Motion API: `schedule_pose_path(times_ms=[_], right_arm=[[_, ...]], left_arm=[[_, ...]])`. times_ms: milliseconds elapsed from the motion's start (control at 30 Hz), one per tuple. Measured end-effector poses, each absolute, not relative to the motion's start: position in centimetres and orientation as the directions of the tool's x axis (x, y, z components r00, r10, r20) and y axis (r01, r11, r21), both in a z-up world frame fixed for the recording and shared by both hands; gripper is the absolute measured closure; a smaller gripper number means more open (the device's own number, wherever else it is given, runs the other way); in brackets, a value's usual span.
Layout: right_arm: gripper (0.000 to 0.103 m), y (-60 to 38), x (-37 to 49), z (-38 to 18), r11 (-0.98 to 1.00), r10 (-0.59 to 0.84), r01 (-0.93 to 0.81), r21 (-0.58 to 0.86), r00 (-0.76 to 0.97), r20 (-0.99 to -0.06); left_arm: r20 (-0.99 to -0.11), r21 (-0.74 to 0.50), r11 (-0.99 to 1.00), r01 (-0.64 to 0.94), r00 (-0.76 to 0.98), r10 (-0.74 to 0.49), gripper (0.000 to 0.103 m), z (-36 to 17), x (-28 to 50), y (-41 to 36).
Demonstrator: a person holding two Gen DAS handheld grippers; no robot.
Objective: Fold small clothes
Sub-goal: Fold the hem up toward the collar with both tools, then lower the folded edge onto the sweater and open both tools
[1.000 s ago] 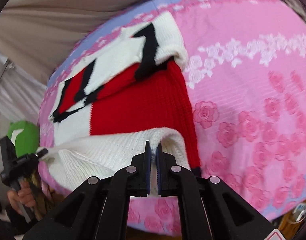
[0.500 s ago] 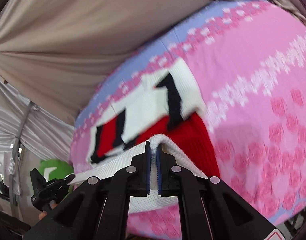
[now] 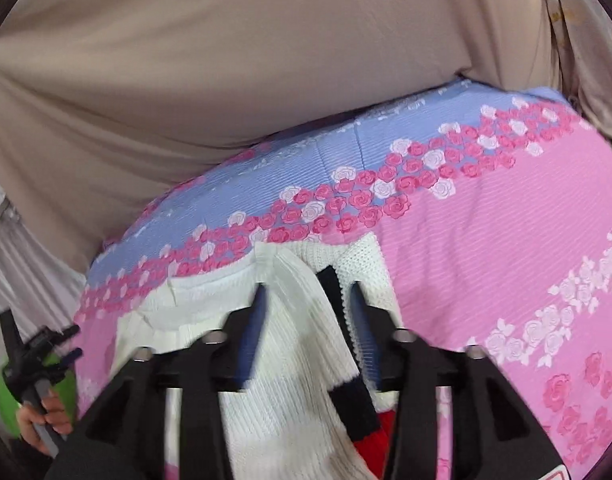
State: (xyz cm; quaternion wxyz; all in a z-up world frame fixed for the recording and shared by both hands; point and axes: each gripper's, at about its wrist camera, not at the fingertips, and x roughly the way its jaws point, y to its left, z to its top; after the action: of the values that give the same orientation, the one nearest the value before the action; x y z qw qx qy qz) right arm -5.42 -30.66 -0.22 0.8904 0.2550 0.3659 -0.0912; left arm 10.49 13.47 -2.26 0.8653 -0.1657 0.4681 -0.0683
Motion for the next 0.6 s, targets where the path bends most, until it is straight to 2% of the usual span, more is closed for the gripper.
schedule_pose_path(times_ms=[133, 167, 233, 267, 300, 333, 367, 433, 500, 567, 600], right_arm=[[0.042, -29.0, -4.6, -2.7, 0.912, 0.014, 0.305, 0.276, 0.648, -0.762], [0.042, -28.6, -3.6, -3.6, 0.917, 0.022, 0.299, 0.264, 0.623, -0.782], [0.042, -27.7, -1.8, -4.9, 0.93, 0.032, 0.278, 0.241, 0.59, -0.807], [0.042, -27.2, -1.0, -5.3, 0.939, 0.03, 0.264, 0.222, 0.579, -0.815], [0.042, -26.8, -0.4, -5.6, 0.945, 0.017, 0.261, 0.197, 0.563, -0.826], [0.045, -26.4, 0.3, -6.1, 0.954, 0.008, 0.247, 0.17, 0.548, -0.836], [0.062, -26.1, 0.9, -6.8, 0.96, 0.007, 0.234, 0.152, 0.525, -0.851], [0.096, -26.2, 1.6, -7.9, 0.962, 0.036, 0.223, 0.156, 0.463, -0.886], [0.096, -26.9, 0.9, -6.5, 0.948, 0.085, 0.228, 0.223, 0.495, -0.865], [0.096, -28.0, -1.6, -1.8, 0.914, 0.155, 0.203, 0.35, 0.622, -0.767], [0.096, -28.6, -2.9, 0.5, 0.895, 0.178, 0.189, 0.404, 0.679, -0.712]], left_arm=[[-0.845, -0.304, 0.953, 0.005, 0.461, -0.272, 0.018, -5.3, 11.8, 11.6], [-0.852, -0.293, 0.956, 0.021, 0.448, -0.27, 0.02, -5.8, 12.0, 11.0], [-0.87, -0.27, 0.961, 0.058, 0.413, -0.269, 0.031, -6.9, 12.4, 9.7], [-0.882, -0.258, 0.962, 0.085, 0.387, -0.27, 0.047, -7.4, 12.7, 9.1], [-0.897, -0.237, 0.965, 0.109, 0.358, -0.26, 0.074, -8.0, 12.9, 8.6], [-0.908, -0.221, 0.968, 0.119, 0.337, -0.249, 0.089, -8.4, 13.0, 8.5], [-0.912, -0.221, 0.968, 0.116, 0.326, -0.247, 0.096, -8.3, 13.1, 8.6], [-0.876, -0.279, 0.955, 0.097, 0.382, -0.295, 0.097, -5.5, 12.3, 10.0], [-0.822, -0.322, 0.941, 0.106, 0.462, -0.334, 0.097, -1.2, 11.1, 11.6], [-0.768, -0.376, 0.92, 0.109, 0.519, -0.375, 0.097, 3.0, 10.5, 13.4], [-0.761, -0.359, 0.928, 0.102, 0.544, -0.354, 0.097, 4.0, 10.9, 13.7]])
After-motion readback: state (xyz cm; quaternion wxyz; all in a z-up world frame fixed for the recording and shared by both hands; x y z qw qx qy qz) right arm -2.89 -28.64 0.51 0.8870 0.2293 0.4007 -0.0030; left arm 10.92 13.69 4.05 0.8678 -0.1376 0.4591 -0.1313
